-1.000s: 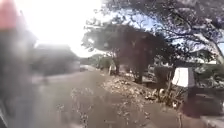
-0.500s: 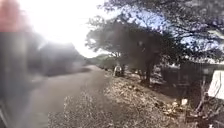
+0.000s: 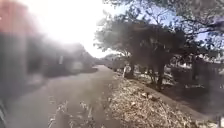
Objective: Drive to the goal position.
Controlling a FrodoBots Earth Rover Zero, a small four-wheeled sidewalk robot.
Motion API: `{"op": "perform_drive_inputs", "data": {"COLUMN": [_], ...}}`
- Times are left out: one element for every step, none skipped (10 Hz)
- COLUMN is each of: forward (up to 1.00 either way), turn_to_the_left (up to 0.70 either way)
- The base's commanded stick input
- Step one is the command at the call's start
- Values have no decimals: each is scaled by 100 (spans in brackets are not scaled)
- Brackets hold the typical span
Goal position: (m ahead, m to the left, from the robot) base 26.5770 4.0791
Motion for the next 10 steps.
{"op": "perform_drive_inputs", "data": {"forward": [100,100,100,100,100,100,100,100,100,100], "turn_to_the_left": [27,17,6,0,0,0,0,0,0,0]}}
